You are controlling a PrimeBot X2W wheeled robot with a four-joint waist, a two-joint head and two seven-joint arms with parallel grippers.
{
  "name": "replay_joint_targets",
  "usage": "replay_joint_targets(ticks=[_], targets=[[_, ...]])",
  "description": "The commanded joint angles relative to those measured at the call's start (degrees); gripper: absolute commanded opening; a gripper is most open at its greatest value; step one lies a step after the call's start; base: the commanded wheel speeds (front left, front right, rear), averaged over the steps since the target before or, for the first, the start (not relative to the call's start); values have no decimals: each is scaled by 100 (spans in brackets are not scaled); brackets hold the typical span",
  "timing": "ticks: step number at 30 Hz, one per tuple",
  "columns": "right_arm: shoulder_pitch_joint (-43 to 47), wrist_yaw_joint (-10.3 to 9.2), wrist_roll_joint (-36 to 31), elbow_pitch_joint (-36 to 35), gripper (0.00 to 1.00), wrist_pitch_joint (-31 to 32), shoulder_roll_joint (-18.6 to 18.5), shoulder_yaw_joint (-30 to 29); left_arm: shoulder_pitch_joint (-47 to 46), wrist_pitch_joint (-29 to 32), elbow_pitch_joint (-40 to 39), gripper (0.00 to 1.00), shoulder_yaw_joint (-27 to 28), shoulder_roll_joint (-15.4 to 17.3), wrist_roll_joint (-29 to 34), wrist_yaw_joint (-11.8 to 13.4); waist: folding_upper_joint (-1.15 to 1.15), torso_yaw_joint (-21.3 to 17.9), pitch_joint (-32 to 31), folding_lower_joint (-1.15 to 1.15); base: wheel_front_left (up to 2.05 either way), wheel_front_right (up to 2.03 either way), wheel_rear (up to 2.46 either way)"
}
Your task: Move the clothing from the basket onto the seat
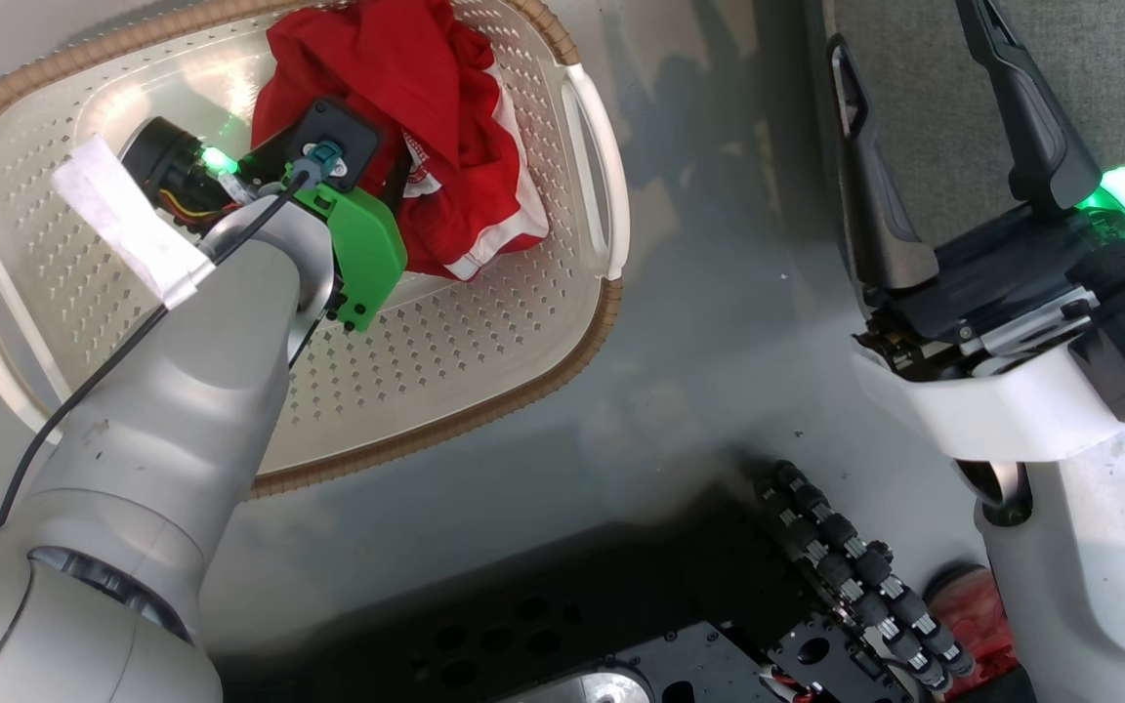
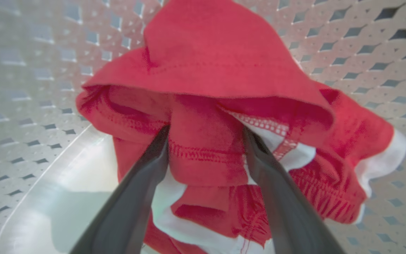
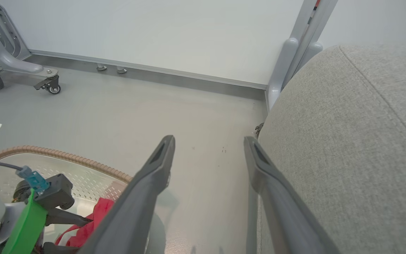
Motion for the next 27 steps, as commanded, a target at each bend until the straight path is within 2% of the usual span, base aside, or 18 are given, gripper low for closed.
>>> replay_joint_targets(ticks=[1, 2, 3, 4, 10, 16, 21, 27], targets=[[82, -8, -26, -42, 100, -2, -31, 19, -119, -30, 56, 100, -83, 77, -10, -11, 40, -8, 5, 0, 0, 0, 0], [98, -8, -35, -57, 100, -2, -40, 26, -115, -54, 81, 79, -128, 78, -45, -12, 40, -13, 8, 0, 0, 0, 0], [107, -8, -42, -64, 100, -2, -45, 30, -106, -61, 95, 47, -159, 69, -80, -12, 40, -17, 9, 0, 0, 0, 0], [115, -8, -48, -71, 100, -2, -51, 35, -103, -67, 120, 0, -216, 79, -92, -12, 40, -25, 10, 0, 0, 0, 0], [120, -8, -63, -112, 100, -2, -61, 27, -210, -215, 234, 0, -409, 154, -85, -12, 40, -25, 20, 0, 0, 0, 0], [-112, -8, -30, -92, 100, -1, 63, 36, -203, -403, 47, 0, -374, 241, -21, 202, 40, 6, -26, 0, 0, 0, 0], [-186, -8, -68, -33, 100, -1, 151, 1, 400, -394, -1066, 0, -149, 423, 94, 452, 40, 163, -517, 0, 0, 0, 0], [56, -8, -54, 92, 100, -1, 167, -84, 1286, -396, -2072, 0, 137, 576, 335, 594, 40, 348, -1330, 0, 0, 0, 0]])
